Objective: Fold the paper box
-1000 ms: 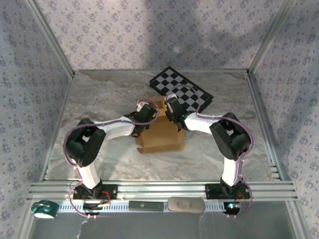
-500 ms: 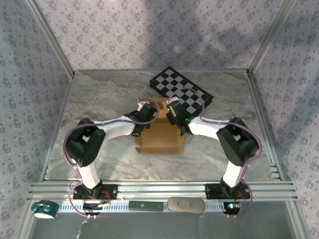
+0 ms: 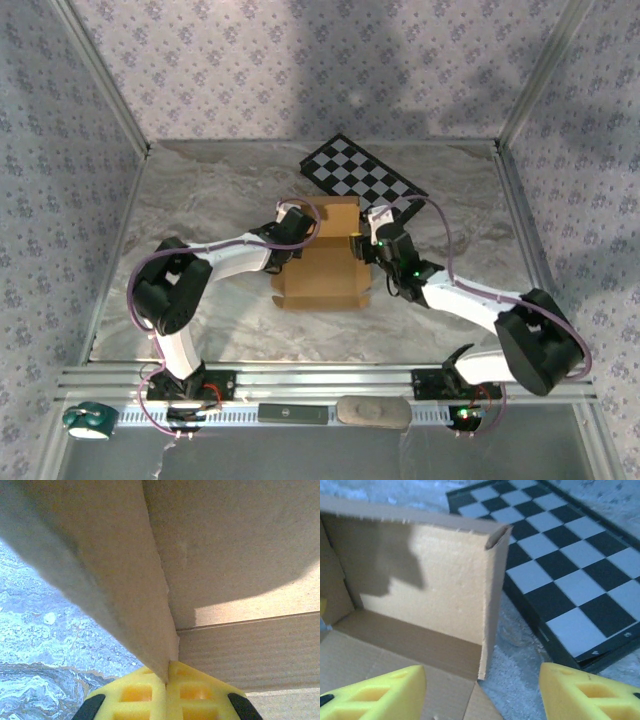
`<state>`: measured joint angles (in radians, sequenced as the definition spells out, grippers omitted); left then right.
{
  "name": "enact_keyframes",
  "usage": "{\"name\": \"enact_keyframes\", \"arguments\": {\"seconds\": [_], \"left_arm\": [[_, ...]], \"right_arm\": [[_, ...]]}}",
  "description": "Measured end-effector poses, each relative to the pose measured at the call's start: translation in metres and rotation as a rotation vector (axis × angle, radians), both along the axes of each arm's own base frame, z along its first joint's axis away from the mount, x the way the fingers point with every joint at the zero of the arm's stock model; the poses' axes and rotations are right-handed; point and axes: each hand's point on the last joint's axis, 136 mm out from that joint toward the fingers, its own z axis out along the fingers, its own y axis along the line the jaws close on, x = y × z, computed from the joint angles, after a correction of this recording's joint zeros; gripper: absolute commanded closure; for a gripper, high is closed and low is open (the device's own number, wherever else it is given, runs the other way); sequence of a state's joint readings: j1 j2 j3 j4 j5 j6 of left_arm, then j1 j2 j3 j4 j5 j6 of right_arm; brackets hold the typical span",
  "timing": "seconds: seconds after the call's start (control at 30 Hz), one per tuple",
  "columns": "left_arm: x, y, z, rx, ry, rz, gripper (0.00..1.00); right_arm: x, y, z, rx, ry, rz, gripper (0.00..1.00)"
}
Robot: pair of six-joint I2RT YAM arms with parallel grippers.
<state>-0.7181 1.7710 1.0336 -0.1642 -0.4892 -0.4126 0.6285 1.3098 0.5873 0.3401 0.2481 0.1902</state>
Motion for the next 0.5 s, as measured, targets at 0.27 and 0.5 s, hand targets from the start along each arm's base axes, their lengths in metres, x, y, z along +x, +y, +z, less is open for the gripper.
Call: {"name": "enact_keyframes", "arguments": {"seconds": [0.27, 0.5], "left_arm": [[0.000, 0.000, 0.000, 0.000, 0.000, 0.000, 1.00], [0.001, -0.001, 0.001, -0.002, -0.002, 0.000, 1.00]], "right_arm": [[0.000, -0.025, -0.011, 0.056, 0.010, -0.100, 0.47], [0.000, -0.015, -0.039, 0.021, 0.070, -0.077, 0.46]]}}
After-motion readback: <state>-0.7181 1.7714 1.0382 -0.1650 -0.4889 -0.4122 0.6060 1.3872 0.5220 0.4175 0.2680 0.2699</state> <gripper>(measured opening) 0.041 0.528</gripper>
